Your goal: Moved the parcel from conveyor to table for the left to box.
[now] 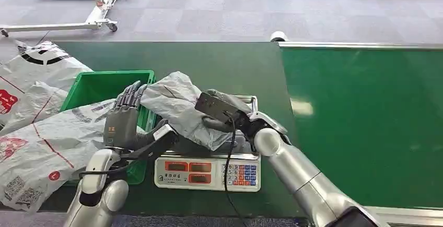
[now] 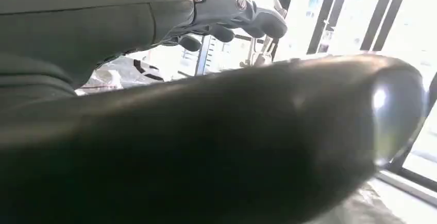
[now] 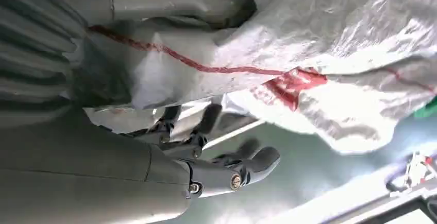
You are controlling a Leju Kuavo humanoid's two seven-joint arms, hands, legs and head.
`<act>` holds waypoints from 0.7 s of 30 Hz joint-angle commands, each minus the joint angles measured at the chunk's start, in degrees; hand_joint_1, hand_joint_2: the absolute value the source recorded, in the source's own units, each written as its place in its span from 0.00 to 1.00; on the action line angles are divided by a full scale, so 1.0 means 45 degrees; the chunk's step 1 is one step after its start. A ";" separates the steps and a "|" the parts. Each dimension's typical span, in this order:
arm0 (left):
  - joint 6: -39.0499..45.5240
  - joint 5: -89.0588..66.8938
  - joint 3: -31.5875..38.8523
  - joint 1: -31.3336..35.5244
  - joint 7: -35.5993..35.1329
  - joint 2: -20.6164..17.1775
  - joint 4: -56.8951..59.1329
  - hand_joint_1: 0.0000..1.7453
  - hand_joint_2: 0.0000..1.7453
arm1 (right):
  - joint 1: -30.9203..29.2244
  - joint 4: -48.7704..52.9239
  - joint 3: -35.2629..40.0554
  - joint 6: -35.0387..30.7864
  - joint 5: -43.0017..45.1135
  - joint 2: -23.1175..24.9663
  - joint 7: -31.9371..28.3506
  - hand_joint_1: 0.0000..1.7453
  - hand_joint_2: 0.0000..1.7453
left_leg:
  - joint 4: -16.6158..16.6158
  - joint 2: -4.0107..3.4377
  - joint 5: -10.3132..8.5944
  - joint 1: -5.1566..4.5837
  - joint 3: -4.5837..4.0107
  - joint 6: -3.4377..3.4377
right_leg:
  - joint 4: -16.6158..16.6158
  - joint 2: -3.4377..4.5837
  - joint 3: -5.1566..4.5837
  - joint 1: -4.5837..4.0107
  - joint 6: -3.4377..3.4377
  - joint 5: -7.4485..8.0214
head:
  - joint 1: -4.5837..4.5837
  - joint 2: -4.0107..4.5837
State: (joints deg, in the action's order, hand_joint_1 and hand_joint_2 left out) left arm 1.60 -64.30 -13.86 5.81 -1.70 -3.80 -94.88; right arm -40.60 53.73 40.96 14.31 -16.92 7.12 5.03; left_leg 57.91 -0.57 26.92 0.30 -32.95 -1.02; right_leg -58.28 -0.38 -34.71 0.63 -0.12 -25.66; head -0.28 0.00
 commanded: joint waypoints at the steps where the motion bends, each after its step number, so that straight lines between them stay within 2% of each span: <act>1: 0.0088 -0.0053 0.0423 -0.0384 0.0138 -0.0461 0.0044 0.00 0.00 | -0.2379 0.1372 0.0219 -0.0326 -0.0787 -0.2060 0.0161 0.00 0.00 | 0.0010 0.0013 -0.0006 -0.0001 -0.0022 0.0008 | -0.0002 0.0002 -0.0016 0.0000 -0.0002 0.0009 | 0.0000 0.0000; 7: 0.0095 -0.0051 0.0406 -0.0353 0.0133 -0.0437 0.0040 0.00 0.00 | -0.2244 0.1501 0.0279 -0.0588 -0.1053 -0.2032 0.0212 0.00 0.00 | -0.0010 0.0018 -0.0008 0.0008 0.0012 0.0005 | 0.0025 -0.0001 0.0019 -0.0011 0.0000 0.0012 | 0.0000 0.0000; 9: 0.0171 -0.0104 0.0448 -0.0473 0.0165 -0.0450 -0.0022 0.00 0.00 | -0.2407 0.2139 0.0263 -0.1333 -0.1799 -0.2331 0.0176 0.00 0.00 | 0.0006 0.0015 -0.0003 -0.0002 -0.0004 0.0003 | 0.0002 -0.0002 -0.0003 -0.0002 0.0000 0.0006 | 0.0000 0.0000; 11: 0.0258 -0.0148 0.0484 -0.0515 0.0255 -0.0415 -0.0024 0.00 0.00 | -0.2625 0.2966 -0.0020 -0.1080 -0.1931 -0.2756 0.0188 0.00 0.00 | 0.0018 0.0019 -0.0002 -0.0001 -0.0022 0.0005 | -0.0009 -0.0008 -0.0017 -0.0004 -0.0002 0.0004 | 0.0000 0.0000; 14: 0.0300 -0.0141 0.0493 -0.0337 0.0298 -0.0413 0.0137 0.00 0.00 | -0.3422 0.3155 -0.0214 -0.0338 -0.1629 -0.2950 0.0121 0.00 0.00 | 0.0018 0.0036 -0.0007 -0.0006 -0.0026 0.0010 | -0.0008 -0.0023 -0.0016 0.0001 -0.0005 0.0003 | 0.0000 0.0000; 17: 0.0453 -0.0035 0.0544 -0.0092 0.0407 -0.0501 0.0394 0.00 0.00 | -0.4387 0.2668 -0.0535 0.0504 -0.0515 -0.2575 0.0347 0.00 0.00 | 0.0038 0.0011 -0.0003 -0.0006 -0.0044 0.0009 | -0.0028 0.0007 -0.0044 0.0001 -0.0003 0.0010 | 0.0005 0.0000; 18: 0.0508 -0.0009 0.0582 -0.0090 0.0421 -0.0522 0.0403 0.00 0.00 | -0.4390 0.2677 -0.0819 0.0391 -0.0154 -0.2554 0.0346 0.00 0.00 | 0.0029 0.0014 -0.0009 -0.0002 -0.0039 0.0010 | -0.0017 0.0007 -0.0036 -0.0002 -0.0002 0.0016 | 0.0000 0.0000; 19: 0.0638 -0.0040 0.0606 -0.0176 0.0433 -0.0549 0.0330 0.00 0.00 | -0.4352 0.2920 -0.0937 -0.0312 -0.0283 -0.2773 0.0465 0.00 0.00 | 0.0022 0.0009 -0.0011 -0.0009 -0.0034 0.0006 | -0.0019 0.0008 -0.0037 0.0008 -0.0001 0.0015 | 0.0000 0.0000; 21: 0.0656 -0.0041 0.0619 -0.0286 0.0431 -0.0575 0.0227 0.00 0.00 | -0.4347 0.3045 -0.1029 -0.0297 -0.0275 -0.3004 0.0476 0.00 0.00 | 0.0014 0.0022 -0.0009 0.0003 -0.0019 0.0003 | 0.0000 -0.0013 -0.0015 -0.0005 0.0003 0.0014 | 0.0000 0.0000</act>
State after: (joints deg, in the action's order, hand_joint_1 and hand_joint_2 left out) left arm 3.28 -64.65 -12.50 3.31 0.07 -5.66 -96.11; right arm -54.33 66.12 38.86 14.78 -20.01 -2.97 6.21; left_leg 57.94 -0.59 26.92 0.28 -32.93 -1.02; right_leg -58.27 -0.32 -34.74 0.62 -0.11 -25.60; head -0.28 0.00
